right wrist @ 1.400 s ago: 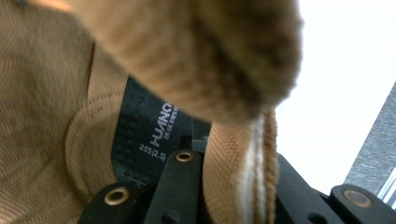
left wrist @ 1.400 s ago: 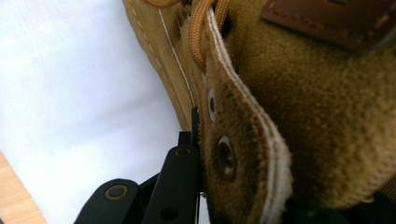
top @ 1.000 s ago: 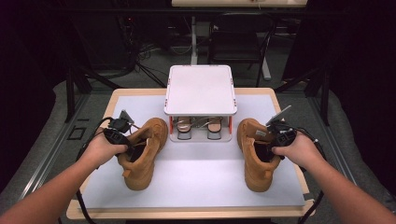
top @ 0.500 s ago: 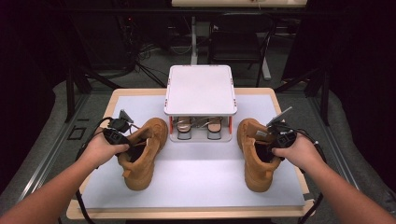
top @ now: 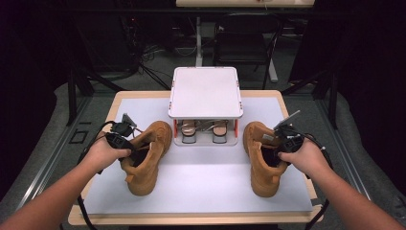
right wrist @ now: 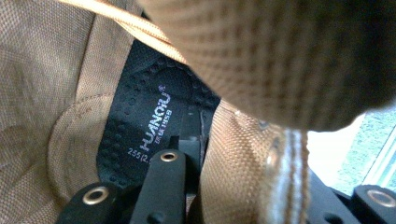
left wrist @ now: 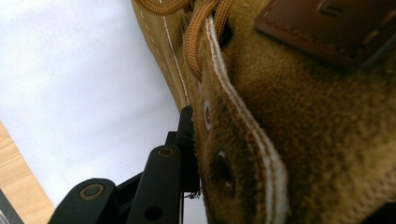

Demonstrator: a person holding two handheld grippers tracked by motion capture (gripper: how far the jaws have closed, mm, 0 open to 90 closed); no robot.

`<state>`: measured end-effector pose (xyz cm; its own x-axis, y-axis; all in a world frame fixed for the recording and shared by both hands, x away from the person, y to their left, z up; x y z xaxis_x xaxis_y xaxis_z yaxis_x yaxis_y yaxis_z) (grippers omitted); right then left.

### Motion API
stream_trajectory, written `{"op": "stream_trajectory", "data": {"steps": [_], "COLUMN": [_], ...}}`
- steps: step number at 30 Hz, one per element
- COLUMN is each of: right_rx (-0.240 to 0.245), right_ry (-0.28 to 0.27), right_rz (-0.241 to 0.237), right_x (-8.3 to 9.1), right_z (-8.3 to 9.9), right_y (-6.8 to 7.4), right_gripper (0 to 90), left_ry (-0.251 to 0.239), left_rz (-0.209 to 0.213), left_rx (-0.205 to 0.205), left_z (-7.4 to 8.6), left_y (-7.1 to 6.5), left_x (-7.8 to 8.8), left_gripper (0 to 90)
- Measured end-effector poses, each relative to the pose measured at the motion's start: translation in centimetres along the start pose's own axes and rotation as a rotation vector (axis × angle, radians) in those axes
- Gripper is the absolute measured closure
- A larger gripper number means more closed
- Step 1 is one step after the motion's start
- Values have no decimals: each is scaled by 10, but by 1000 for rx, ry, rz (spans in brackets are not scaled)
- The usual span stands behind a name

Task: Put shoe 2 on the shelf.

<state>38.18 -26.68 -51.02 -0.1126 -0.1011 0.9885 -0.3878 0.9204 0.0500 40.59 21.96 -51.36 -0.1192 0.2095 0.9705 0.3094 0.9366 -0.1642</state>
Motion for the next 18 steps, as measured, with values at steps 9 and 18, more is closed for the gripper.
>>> {"op": "stream_trajectory", "data": {"steps": [9,18], "right_rx": [0,-23], "right_ry": [-1,-17], "right_rz": [9,-16], "right_x": [-1,0], "right_z": [-1,0], "right_y": [1,0], "right_gripper": [780,826], "left_ry": [-4,0], "left_rz": [3,-26], "left_rx": [2,-9], "left_z": [0,0], "left_y": [0,-1], "left_x": [-1,0], "left_gripper": [761,819]}}
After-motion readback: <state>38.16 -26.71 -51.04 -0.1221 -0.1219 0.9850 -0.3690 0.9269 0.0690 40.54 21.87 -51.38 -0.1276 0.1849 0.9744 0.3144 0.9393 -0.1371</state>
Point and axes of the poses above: each handheld gripper's, and its own axes: x roughly backward along the jaws, z roughly out of its underside, y roughly to its left, the point moved 6 cm from there along -x, roughly forward along the jaws, and after that the axes turned 7 degrees about x, right-handed, at the moved point
